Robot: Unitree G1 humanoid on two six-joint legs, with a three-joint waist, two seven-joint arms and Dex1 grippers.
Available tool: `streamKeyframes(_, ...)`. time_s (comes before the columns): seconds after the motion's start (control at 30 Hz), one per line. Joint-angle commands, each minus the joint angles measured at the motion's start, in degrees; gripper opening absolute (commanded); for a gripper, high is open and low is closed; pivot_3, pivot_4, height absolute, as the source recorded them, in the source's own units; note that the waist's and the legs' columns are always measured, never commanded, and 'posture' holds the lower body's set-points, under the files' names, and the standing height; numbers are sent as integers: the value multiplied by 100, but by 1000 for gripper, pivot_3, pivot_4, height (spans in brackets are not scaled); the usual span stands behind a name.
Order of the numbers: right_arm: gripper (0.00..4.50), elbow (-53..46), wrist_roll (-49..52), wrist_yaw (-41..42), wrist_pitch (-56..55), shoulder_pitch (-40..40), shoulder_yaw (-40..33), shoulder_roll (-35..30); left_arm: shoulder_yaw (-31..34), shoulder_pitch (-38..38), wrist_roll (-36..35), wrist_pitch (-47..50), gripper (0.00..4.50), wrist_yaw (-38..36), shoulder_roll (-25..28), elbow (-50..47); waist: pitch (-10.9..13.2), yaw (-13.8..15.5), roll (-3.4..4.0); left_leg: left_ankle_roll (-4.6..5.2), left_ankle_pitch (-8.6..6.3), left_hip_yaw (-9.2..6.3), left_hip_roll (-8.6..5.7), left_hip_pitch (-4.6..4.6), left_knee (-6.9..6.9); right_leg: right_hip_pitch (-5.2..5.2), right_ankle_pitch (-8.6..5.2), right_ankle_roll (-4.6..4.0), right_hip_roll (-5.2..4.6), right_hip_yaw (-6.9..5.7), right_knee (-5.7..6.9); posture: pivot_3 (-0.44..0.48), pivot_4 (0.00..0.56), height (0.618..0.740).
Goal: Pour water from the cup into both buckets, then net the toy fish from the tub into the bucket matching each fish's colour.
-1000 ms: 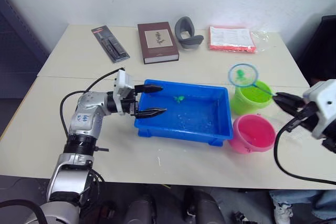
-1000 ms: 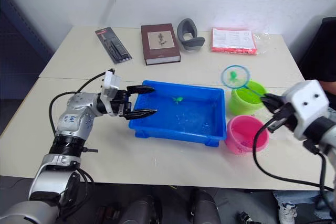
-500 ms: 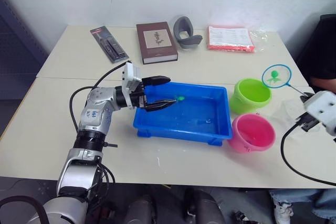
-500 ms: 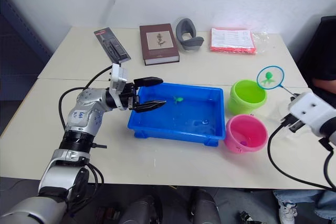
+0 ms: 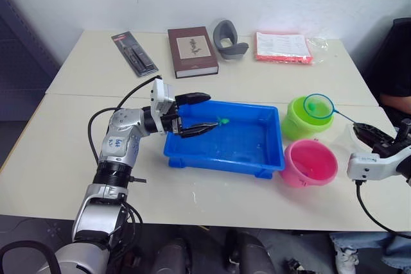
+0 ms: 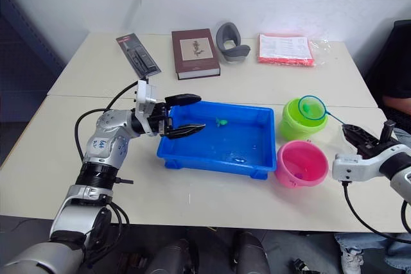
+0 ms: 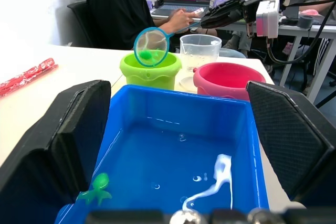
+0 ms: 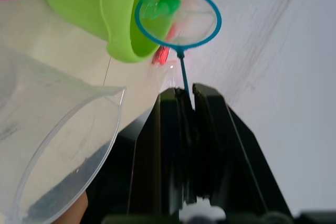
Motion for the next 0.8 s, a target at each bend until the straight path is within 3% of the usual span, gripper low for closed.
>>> streamKeyframes(0.03,0,46,44,-197,-196,-44,-321,-165,-6,-38,-32,-148,4440,-42,-32,-105,0,-3,0,0,0,0,0,0,0,0,0,0,1,0,-1,0,150,740)
streamKeyframes(0.6,0,276,253,-18,-366,-28,-478,-200,-2,-51,-7,-243,4440,-99,11,-32,0,4,0,1,1,-2,1,-1,-1,3,1,1,2,0,-6,0,150,740)
streamKeyframes(0.67,0,130,577,127,-249,-51,-586,-34,27,-46,2,-261,4440,-68,41,-33,0,-2,0,1,1,-4,2,-1,-2,3,1,1,2,0,-8,0,150,740)
streamKeyframes(0.8,0,-865,2759,1309,789,-386,-492,499,166,63,-70,-193,4440,-147,275,-83,1,-21,1,1,2,-12,8,-1,0,9,1,1,9,-4,-14,0,150,740)
